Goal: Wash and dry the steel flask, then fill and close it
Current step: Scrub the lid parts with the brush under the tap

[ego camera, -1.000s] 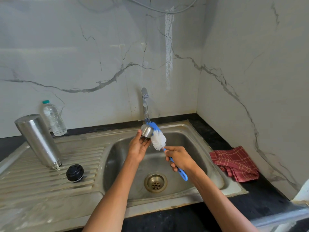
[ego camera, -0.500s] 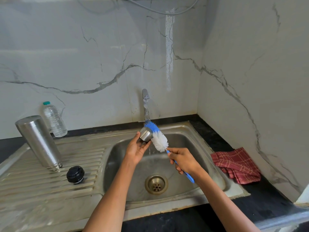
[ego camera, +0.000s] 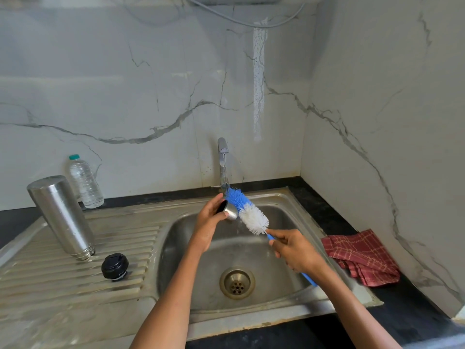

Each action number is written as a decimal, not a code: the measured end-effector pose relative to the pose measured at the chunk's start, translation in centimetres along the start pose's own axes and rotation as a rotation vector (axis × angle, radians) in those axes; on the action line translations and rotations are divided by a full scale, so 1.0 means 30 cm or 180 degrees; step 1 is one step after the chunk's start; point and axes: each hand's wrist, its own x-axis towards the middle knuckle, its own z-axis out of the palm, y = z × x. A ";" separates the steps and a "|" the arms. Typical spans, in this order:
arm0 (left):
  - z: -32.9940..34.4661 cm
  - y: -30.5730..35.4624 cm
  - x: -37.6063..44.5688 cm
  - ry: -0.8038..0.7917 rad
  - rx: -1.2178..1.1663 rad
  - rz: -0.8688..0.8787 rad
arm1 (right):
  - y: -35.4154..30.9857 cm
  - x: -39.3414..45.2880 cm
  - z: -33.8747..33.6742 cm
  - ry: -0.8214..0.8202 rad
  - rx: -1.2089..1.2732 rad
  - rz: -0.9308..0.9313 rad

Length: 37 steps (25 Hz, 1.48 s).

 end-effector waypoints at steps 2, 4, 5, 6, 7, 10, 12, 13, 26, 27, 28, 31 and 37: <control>0.001 0.001 -0.013 -0.0018 0.0662 0.0180 | -0.011 0.004 -0.021 -0.0095 0.0004 0.0030; -0.004 0.009 -0.022 -0.0045 0.1218 0.0307 | -0.013 0.000 -0.046 -0.0209 0.0068 0.0026; -0.008 0.010 -0.024 -0.0070 0.1447 0.0359 | -0.011 -0.004 -0.061 -0.0283 0.0033 0.0000; -0.013 0.006 -0.024 -0.0101 0.1641 0.0391 | -0.004 -0.008 -0.079 -0.0373 -0.0073 -0.0051; -0.017 0.008 -0.029 -0.0140 0.1791 0.0383 | 0.003 -0.011 -0.099 -0.0481 -0.0230 -0.0112; -0.023 0.014 -0.032 -0.0264 0.1896 0.0255 | 0.022 0.003 -0.162 -0.0678 -0.0692 -0.0211; -0.009 0.024 -0.038 -0.0449 0.1878 0.0151 | 0.022 0.031 -0.179 -0.0660 -0.0885 -0.0213; 0.003 0.029 -0.043 -0.0554 0.1882 0.0112 | 0.016 0.046 -0.177 -0.0628 -0.0970 -0.0223; 0.004 0.007 -0.034 -0.0559 0.1804 0.0027 | -0.083 0.087 -0.106 -0.0686 -0.1419 -0.0280; -0.008 0.008 -0.028 -0.0436 0.1759 0.0025 | -0.089 0.081 -0.098 -0.0687 -0.1373 -0.0300; -0.023 0.007 -0.022 -0.0284 0.1723 0.0020 | -0.092 0.071 -0.096 -0.0688 -0.1329 -0.0325; -0.039 -0.001 -0.011 0.0163 0.1594 0.0053 | -0.081 0.034 -0.107 -0.0617 -0.1173 -0.0403; -0.015 -0.032 0.015 0.0923 0.1489 -0.0058 | -0.052 -0.032 -0.105 -0.0471 -0.0838 -0.0343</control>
